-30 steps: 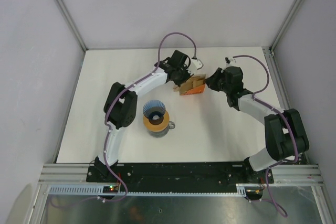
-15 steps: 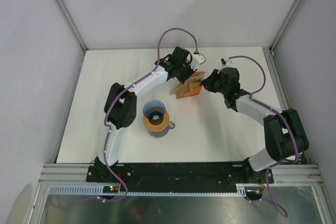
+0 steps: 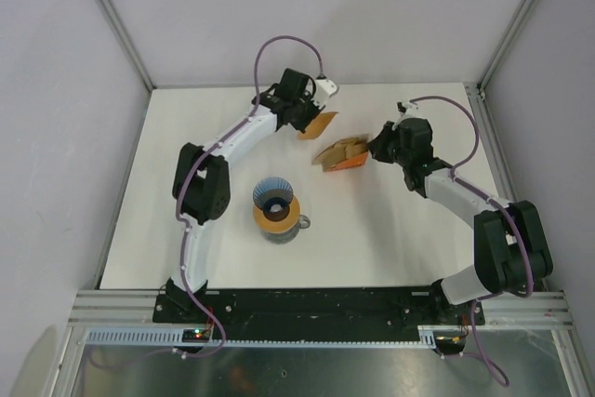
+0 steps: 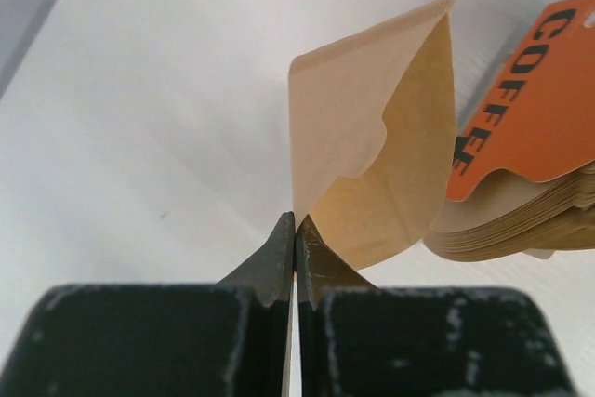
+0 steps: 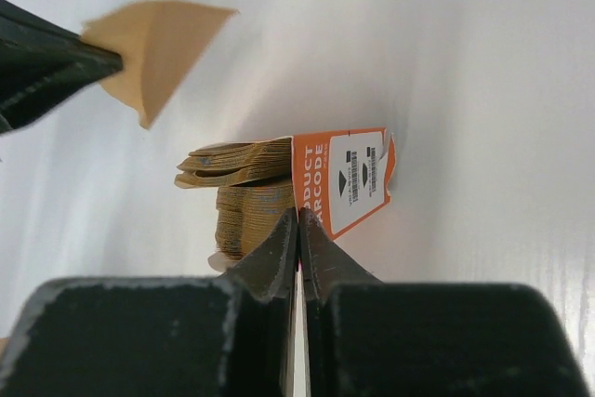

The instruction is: Place the coffee filter in the dripper

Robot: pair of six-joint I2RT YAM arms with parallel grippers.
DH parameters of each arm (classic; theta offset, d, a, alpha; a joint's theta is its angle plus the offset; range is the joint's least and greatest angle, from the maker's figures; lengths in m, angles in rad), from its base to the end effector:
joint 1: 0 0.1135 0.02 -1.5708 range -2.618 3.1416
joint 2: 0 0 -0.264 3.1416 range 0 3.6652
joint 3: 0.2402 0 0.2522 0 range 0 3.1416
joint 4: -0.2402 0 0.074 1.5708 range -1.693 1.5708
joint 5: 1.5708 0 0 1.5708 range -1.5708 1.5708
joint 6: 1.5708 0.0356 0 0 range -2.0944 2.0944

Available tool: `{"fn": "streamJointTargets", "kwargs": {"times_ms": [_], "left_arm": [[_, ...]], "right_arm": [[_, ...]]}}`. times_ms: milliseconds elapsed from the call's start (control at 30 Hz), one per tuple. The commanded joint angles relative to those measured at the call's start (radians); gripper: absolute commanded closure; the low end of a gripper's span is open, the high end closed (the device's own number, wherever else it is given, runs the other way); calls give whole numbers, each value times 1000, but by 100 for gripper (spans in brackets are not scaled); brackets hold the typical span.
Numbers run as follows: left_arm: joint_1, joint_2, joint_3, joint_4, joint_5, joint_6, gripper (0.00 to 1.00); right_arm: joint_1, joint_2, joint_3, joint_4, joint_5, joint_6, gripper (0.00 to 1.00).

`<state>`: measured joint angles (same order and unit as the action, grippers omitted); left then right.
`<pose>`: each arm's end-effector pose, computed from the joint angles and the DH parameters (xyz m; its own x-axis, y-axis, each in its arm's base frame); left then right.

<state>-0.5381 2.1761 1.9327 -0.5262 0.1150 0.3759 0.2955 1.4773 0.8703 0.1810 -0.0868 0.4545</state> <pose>0.4281 -0.2603 0.2537 -0.3429 0.6294 -0.6974 0.7588 0.6232 0.1894 0.3152 0.0992 0.2407 -0.5157 0.3002 -0.8025 -0.1550 0.8885 0.4320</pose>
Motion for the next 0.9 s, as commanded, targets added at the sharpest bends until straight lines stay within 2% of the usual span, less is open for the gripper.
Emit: {"fn": "streamJointTargets", "kwargs": {"times_ms": [0,533,600,667,700,733,800,867], "left_arm": [[10,-139,2,20,-3,34,100],[18,-323,-105,17,37,51,100],[18,-329,-112,17,32,54,100],[19,-333,-116,17,29,56,100],[21,-338,-119,16,30,57,100],[23,-344,-120,16,31,57,100],[25,-362,-120,10,37,56,100],[27,-394,-126,1,48,56,100]], "right_arm": [[3,-34,43,-3,-18,-73,95],[5,-10,111,-62,-71,-143,58],[8,-12,130,-82,-54,-167,50],[11,-19,142,-94,-40,-191,36],[11,-23,146,-100,-35,-200,18],[11,-28,152,-104,-31,-214,9],[12,-45,157,-107,-27,-238,3],[14,-69,159,-105,-28,-267,1]]}}
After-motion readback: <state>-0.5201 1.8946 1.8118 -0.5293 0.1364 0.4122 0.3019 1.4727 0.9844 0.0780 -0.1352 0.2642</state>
